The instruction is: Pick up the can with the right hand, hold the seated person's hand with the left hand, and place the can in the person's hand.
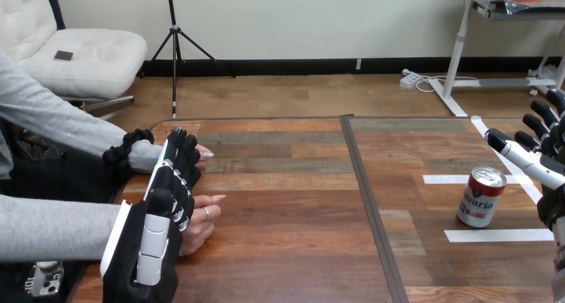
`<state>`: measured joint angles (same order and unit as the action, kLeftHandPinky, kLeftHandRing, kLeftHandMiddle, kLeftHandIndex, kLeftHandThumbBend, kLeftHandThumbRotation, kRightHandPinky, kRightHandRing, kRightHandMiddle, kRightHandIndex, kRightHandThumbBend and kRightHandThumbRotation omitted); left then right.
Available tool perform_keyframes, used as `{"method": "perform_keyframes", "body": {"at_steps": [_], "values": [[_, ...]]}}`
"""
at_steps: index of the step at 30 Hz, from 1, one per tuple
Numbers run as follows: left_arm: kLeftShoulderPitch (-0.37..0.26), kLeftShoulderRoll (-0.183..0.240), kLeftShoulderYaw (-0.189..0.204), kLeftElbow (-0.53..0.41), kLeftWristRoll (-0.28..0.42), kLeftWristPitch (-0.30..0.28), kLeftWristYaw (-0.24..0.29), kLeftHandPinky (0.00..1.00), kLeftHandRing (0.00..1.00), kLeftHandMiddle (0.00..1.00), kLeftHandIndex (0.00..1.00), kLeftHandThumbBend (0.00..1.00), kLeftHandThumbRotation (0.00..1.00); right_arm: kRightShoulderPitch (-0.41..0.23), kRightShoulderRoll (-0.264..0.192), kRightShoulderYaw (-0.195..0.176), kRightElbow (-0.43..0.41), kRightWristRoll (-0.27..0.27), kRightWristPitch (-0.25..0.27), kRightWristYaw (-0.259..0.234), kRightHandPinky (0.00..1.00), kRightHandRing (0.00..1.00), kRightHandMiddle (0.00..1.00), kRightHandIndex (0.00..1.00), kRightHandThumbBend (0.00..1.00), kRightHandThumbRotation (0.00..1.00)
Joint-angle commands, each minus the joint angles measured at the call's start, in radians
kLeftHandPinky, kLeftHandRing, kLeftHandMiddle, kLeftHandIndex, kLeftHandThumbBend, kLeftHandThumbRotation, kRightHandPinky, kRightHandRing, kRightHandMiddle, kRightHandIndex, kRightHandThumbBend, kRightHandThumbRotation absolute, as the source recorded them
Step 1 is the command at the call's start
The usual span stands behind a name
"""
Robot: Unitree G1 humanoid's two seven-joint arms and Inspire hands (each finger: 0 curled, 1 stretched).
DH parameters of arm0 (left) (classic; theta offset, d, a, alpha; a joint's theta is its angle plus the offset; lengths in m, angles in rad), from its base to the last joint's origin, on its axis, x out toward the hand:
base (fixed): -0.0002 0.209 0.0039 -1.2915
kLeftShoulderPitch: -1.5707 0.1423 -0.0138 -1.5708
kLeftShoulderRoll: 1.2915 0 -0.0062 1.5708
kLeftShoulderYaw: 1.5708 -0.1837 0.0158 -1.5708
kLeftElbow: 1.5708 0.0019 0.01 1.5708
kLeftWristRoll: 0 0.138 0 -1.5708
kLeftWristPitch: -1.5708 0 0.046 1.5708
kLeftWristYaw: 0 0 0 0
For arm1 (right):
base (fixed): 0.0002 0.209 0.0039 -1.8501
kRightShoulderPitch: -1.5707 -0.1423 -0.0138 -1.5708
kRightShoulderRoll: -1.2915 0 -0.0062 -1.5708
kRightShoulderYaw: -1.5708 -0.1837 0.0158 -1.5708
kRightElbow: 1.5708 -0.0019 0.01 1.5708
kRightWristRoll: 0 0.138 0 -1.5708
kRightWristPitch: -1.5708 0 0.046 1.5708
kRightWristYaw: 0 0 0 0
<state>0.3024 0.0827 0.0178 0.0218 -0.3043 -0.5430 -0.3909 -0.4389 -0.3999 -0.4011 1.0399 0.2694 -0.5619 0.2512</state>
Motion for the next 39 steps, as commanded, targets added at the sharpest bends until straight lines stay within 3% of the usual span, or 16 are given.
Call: {"method": "perform_keyframes", "body": {"at_steps": [1,9,39], "values": [[-0.056,-0.01,0.007,-0.005,-0.023,-0.004,-0.009,1.0,1.0,1.0,1.0,0.72,0.95,-0.082,-0.023,0.005,-0.012,-0.01,-0.008,-0.003,0.91,0.95,0.95,0.98,1.0,0.02],[-0.05,-0.013,0.006,-0.016,-0.021,0.003,-0.002,1.0,1.0,1.0,1.0,0.66,0.95,-0.084,-0.028,0.009,-0.007,-0.023,-0.004,-0.015,0.95,0.96,0.95,0.98,1.0,0.01],[-0.047,-0.018,0.005,-0.018,-0.025,0.002,-0.004,1.0,1.0,1.0,1.0,0.64,0.96,-0.08,-0.044,0.025,0.044,-0.09,0.021,-0.049,1.0,0.98,0.96,0.98,1.0,0.05]]}}
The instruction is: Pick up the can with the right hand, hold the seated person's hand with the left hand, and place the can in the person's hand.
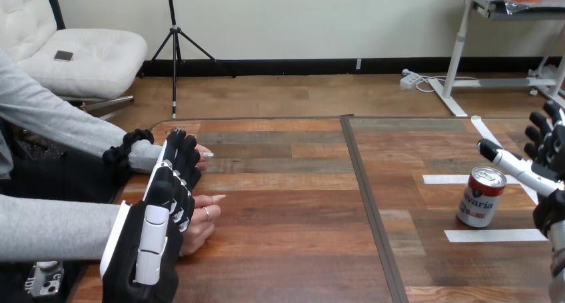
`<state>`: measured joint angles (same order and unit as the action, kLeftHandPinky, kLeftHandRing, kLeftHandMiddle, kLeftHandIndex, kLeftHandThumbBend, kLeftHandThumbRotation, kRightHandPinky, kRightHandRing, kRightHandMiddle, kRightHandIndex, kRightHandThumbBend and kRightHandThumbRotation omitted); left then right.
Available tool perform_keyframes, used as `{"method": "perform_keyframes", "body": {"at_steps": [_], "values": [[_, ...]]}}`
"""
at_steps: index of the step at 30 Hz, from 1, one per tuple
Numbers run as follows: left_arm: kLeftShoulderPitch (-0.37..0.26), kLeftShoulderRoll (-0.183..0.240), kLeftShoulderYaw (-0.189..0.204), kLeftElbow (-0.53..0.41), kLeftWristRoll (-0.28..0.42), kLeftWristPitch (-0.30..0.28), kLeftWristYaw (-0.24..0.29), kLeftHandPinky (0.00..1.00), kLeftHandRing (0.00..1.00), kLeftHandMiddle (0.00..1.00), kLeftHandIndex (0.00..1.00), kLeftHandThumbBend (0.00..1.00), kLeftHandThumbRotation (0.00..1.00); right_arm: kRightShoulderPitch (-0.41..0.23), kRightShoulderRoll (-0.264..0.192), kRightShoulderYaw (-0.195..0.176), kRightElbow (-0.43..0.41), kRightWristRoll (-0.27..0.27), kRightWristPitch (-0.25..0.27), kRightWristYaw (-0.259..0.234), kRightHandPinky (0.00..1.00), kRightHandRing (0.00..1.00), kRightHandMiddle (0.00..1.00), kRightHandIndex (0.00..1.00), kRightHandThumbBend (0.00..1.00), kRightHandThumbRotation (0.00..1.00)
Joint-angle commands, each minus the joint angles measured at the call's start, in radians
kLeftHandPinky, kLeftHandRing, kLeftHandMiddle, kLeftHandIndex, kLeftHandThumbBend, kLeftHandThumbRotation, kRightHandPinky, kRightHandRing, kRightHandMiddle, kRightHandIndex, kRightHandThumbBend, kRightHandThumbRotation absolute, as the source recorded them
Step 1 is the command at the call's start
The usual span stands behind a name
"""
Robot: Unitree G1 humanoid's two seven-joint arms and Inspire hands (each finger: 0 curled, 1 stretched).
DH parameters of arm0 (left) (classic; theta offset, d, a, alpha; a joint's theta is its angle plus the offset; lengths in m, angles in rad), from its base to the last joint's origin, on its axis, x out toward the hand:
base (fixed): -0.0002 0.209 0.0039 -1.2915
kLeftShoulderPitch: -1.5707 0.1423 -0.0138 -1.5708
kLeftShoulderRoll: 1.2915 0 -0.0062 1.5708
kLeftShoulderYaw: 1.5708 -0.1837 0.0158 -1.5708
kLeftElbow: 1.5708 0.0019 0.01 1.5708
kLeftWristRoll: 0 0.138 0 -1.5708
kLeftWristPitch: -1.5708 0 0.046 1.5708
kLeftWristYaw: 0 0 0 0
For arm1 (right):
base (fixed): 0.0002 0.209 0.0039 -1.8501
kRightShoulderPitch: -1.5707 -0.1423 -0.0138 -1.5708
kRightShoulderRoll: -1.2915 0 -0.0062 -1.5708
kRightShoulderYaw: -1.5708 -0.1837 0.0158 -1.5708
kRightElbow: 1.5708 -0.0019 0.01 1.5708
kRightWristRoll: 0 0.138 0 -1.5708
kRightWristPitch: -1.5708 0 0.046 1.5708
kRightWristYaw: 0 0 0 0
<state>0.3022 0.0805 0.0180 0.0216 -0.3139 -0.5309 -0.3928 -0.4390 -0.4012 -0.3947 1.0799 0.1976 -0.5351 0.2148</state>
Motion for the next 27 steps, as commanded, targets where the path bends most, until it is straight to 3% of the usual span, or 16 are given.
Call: {"method": "perform_keyframes", "body": {"at_steps": [1,8,27], "values": [[-0.046,-0.016,0.005,-0.018,-0.016,-0.011,-0.002,1.0,1.0,1.0,1.0,0.64,0.96,-0.079,-0.044,0.021,0.006,-0.025,-0.005,-0.018,1.0,0.97,0.96,0.98,1.0,0.05],[-0.046,-0.018,0.005,-0.016,-0.016,-0.013,0.0,1.0,1.0,1.0,1.0,0.64,0.96,-0.078,-0.047,0.027,0.021,-0.05,0.01,-0.036,1.0,0.97,0.95,0.97,1.0,0.08],[-0.048,-0.015,0.009,-0.004,-0.025,-0.016,-0.014,1.0,1.0,1.0,1.0,0.66,0.95,-0.071,-0.047,0.038,0.058,-0.058,0.023,-0.023,1.0,0.99,0.95,0.97,1.0,0.12]]}}
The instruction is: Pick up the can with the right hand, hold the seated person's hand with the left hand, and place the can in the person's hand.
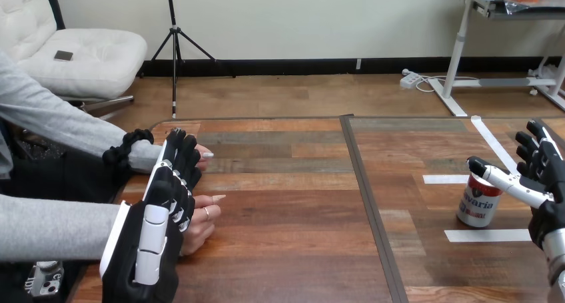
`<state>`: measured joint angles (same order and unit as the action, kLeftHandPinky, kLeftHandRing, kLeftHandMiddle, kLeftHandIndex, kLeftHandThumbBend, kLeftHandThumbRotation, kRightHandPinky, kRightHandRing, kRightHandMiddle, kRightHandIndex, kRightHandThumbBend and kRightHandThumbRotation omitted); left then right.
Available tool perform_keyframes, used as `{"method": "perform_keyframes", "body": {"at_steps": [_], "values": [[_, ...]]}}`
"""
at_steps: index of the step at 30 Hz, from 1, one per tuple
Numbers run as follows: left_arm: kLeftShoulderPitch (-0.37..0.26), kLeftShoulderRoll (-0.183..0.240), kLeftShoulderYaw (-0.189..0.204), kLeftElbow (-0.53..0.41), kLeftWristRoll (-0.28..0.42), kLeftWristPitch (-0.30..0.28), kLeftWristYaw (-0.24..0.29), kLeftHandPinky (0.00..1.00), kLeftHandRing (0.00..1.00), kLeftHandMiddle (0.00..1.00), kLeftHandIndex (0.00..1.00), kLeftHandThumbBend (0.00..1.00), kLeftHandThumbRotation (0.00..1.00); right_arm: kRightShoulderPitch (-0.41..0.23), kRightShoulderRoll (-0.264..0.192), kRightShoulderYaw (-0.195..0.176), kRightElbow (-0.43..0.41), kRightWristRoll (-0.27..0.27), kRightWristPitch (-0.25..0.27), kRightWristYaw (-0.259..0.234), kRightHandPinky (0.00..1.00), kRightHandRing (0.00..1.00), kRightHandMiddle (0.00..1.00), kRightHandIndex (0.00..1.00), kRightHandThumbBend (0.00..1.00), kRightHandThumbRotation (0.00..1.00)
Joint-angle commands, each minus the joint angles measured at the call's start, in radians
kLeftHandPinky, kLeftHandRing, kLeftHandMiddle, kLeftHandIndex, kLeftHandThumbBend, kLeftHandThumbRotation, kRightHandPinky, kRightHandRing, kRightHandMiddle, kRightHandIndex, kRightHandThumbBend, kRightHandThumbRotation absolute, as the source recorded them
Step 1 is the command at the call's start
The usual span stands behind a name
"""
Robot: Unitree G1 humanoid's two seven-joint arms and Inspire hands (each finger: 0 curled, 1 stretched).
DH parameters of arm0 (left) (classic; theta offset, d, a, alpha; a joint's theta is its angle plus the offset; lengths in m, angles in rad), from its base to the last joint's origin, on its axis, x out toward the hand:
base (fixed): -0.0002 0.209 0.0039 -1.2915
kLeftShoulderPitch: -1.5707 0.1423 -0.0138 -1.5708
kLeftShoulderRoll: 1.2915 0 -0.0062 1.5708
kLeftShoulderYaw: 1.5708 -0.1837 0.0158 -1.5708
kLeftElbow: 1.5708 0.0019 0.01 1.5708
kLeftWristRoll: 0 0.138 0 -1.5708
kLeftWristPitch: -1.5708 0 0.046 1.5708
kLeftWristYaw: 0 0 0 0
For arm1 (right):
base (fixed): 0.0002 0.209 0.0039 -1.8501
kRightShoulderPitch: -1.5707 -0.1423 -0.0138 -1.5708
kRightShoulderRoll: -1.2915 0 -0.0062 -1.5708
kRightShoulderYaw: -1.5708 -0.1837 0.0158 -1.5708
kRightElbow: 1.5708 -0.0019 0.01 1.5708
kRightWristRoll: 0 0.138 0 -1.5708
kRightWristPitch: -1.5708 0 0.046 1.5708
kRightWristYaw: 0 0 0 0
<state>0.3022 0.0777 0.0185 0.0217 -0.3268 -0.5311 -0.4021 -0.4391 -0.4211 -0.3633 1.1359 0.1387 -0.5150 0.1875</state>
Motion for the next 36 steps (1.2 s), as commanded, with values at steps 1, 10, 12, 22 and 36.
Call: {"method": "perform_keyframes", "body": {"at_steps": [1,10,12,22,36], "values": [[-0.048,-0.012,0.008,-0.006,-0.01,-0.015,-0.003,1.0,1.0,1.0,1.0,0.67,0.95,-0.071,-0.027,0.007,0.004,0.0,0.005,0.004,1.0,0.99,0.96,0.98,1.0,0.12],[-0.047,-0.01,0.009,-0.009,-0.011,-0.014,-0.004,1.0,1.0,1.0,1.0,0.69,0.94,-0.069,-0.029,0.021,0.016,-0.016,0.017,-0.014,1.0,1.0,0.95,0.98,1.0,0.14],[-0.046,-0.011,0.008,-0.012,-0.013,-0.01,-0.003,1.0,1.0,1.0,1.0,0.69,0.94,-0.068,-0.028,0.02,0.017,-0.013,0.022,-0.011,1.0,1.0,0.96,0.98,1.0,0.15],[-0.046,-0.013,0.009,-0.011,-0.01,-0.015,-0.001,1.0,1.0,1.0,1.0,0.67,0.94,-0.064,-0.027,0.034,0.02,-0.026,0.03,-0.013,1.0,1.0,0.97,0.99,1.0,0.18],[-0.045,-0.01,0.007,-0.01,-0.014,-0.012,-0.008,1.0,1.0,1.0,1.0,0.66,0.94,-0.065,-0.021,0.033,0.031,-0.013,0.054,0.007,1.0,1.0,0.97,1.0,1.0,0.18]]}}
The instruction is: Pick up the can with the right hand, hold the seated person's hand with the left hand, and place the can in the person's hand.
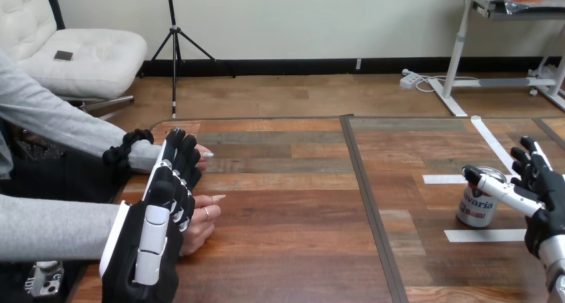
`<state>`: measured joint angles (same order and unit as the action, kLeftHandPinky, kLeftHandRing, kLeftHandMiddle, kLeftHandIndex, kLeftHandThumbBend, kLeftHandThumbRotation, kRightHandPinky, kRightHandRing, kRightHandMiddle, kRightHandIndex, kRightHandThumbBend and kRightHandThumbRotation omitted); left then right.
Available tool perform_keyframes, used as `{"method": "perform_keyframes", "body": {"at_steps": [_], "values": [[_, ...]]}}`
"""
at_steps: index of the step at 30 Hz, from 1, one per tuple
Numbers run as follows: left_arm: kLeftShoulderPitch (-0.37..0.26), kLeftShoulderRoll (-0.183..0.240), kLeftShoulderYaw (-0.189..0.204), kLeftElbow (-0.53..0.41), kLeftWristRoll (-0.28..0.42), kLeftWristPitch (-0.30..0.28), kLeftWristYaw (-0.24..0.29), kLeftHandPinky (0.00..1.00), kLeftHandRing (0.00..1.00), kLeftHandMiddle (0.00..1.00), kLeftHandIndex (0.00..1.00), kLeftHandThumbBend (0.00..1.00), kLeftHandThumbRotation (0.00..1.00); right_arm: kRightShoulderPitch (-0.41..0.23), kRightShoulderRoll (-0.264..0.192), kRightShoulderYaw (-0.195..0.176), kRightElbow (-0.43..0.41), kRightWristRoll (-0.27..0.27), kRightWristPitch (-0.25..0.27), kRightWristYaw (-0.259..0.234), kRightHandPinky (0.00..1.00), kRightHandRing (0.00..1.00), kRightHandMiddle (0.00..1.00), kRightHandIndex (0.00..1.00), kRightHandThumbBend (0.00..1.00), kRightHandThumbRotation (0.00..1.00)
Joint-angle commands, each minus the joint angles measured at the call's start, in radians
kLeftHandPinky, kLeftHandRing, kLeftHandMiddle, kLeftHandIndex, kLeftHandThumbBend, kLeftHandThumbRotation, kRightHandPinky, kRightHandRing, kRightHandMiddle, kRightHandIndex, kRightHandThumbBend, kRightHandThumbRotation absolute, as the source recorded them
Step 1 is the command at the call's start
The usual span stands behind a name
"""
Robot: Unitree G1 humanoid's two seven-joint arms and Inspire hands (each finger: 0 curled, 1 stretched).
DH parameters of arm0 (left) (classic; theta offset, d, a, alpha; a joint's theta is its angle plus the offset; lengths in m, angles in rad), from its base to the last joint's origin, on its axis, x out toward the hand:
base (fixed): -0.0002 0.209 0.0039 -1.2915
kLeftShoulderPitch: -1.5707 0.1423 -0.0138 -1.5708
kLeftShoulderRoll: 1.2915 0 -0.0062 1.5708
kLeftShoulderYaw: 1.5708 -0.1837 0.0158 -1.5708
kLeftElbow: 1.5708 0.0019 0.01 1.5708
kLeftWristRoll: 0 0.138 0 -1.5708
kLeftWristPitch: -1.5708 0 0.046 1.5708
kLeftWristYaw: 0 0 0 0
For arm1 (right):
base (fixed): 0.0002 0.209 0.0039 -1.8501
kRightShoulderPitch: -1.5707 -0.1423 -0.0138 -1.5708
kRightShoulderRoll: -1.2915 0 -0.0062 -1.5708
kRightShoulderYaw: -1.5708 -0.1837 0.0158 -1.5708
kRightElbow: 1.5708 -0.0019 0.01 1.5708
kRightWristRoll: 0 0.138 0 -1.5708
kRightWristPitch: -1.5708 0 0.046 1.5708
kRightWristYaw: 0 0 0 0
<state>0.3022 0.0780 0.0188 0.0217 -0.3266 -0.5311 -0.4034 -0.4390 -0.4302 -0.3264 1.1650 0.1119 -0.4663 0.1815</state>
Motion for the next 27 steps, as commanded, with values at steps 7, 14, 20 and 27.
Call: {"method": "perform_keyframes", "body": {"at_steps": [7,14,20,27], "values": [[-0.043,-0.012,0.006,-0.016,-0.011,-0.004,0.001,1.0,1.0,1.0,1.0,0.67,0.94,-0.065,-0.008,-0.001,0.006,0.016,0.013,0.017,1.0,1.0,0.98,1.0,1.0,0.16],[-0.041,-0.009,0.005,-0.02,-0.011,-0.004,-0.002,1.0,1.0,1.0,1.0,0.68,0.93,-0.058,-0.016,0.032,0.008,-0.026,0.01,-0.009,1.0,1.0,0.97,1.0,1.0,0.17],[-0.039,-0.01,0.004,-0.023,-0.014,0.0,-0.001,1.0,1.0,1.0,1.0,0.68,0.93,-0.057,-0.011,0.026,0.016,-0.016,0.01,0.003,1.0,1.0,0.98,1.0,1.0,0.15],[-0.039,-0.011,0.004,-0.021,-0.022,0.0,-0.006,1.0,1.0,1.0,1.0,0.67,0.93,-0.054,-0.008,0.03,0.018,-0.016,0.018,0.006,1.0,1.0,0.98,1.0,1.0,0.16]]}}
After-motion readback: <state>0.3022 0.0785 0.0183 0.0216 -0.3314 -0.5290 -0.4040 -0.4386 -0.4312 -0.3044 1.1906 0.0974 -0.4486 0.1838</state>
